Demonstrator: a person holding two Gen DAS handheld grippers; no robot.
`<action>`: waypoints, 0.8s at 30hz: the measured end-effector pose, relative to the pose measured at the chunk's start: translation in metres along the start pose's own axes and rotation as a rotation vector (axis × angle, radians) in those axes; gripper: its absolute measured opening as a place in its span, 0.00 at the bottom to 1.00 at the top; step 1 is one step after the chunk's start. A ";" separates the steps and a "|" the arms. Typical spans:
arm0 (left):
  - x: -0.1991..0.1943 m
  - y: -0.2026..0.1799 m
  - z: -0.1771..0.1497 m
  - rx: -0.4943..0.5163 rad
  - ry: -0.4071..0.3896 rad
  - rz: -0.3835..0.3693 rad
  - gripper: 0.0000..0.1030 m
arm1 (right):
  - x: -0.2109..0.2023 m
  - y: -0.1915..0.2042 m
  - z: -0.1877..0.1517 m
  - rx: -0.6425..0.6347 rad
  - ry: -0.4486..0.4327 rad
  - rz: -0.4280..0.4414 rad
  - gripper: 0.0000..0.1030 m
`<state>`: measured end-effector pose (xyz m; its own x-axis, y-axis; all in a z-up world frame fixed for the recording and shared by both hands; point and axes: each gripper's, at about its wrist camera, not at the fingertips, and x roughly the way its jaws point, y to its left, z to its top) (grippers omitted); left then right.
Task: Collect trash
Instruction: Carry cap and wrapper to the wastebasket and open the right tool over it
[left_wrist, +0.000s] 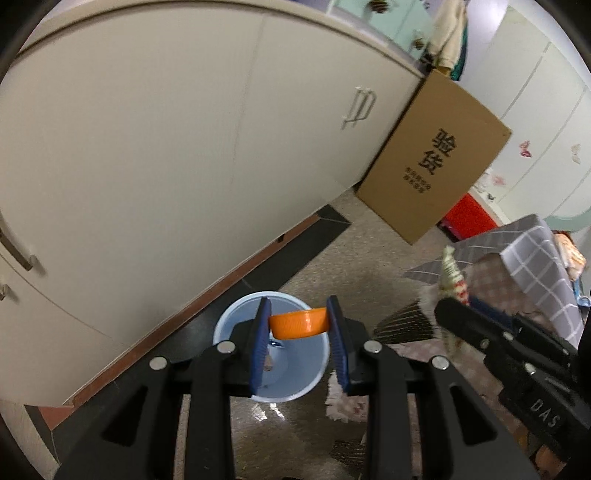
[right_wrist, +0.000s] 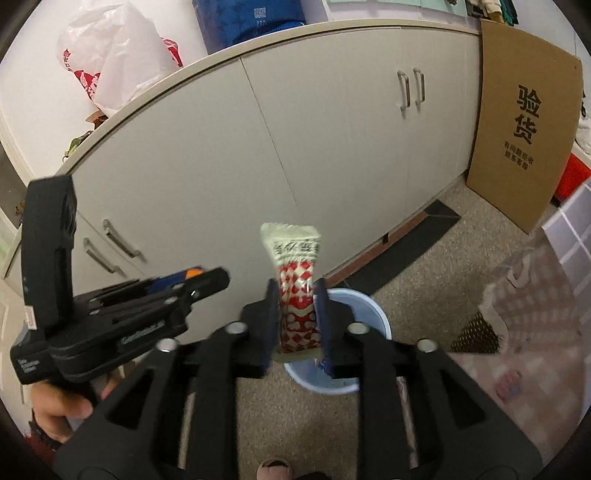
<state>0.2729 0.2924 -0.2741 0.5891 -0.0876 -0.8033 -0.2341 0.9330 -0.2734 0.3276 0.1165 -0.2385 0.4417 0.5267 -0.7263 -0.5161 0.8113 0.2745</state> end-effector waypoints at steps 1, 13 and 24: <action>0.002 0.004 0.000 -0.005 0.004 0.006 0.29 | 0.005 -0.002 0.001 0.012 0.000 0.006 0.45; 0.024 -0.006 -0.003 -0.003 0.041 -0.021 0.29 | 0.018 -0.014 -0.005 0.036 0.031 -0.091 0.60; 0.039 -0.033 0.000 0.061 0.068 -0.017 0.29 | 0.009 -0.036 -0.013 0.061 0.026 -0.177 0.65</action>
<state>0.3037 0.2586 -0.2963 0.5383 -0.1251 -0.8334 -0.1758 0.9505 -0.2562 0.3410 0.0887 -0.2627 0.5023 0.3680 -0.7825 -0.3858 0.9052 0.1781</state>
